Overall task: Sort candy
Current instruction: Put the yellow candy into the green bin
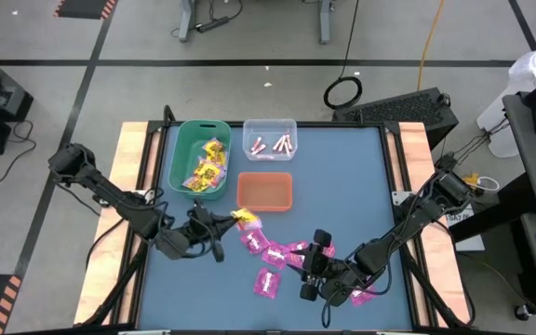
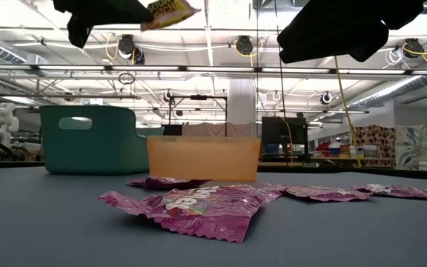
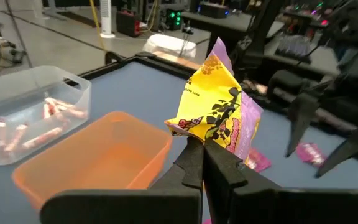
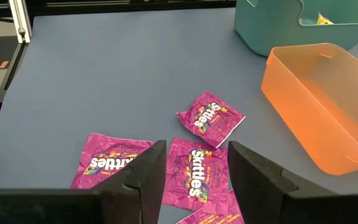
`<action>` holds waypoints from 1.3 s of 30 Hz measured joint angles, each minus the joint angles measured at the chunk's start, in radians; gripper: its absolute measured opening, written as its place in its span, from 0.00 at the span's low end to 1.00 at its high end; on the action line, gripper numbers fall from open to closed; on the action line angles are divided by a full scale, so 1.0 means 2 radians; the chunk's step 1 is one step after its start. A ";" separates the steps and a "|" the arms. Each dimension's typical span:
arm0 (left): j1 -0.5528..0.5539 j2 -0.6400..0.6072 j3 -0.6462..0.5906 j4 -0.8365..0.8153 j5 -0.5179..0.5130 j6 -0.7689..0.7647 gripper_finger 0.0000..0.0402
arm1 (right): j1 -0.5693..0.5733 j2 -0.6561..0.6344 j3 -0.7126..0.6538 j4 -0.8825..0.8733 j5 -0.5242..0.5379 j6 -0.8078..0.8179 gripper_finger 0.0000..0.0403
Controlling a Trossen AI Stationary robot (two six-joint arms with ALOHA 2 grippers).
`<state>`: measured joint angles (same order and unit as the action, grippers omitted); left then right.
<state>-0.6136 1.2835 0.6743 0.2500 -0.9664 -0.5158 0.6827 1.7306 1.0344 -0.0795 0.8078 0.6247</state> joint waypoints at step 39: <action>-0.005 0.000 0.000 0.024 0.002 0.889 0.01 | 0.000 0.000 0.000 0.000 -0.001 0.005 0.40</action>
<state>-0.6239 1.2842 0.6743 0.2981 -0.9624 1.2632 0.6824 1.7306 1.0344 -0.0803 0.8055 0.6342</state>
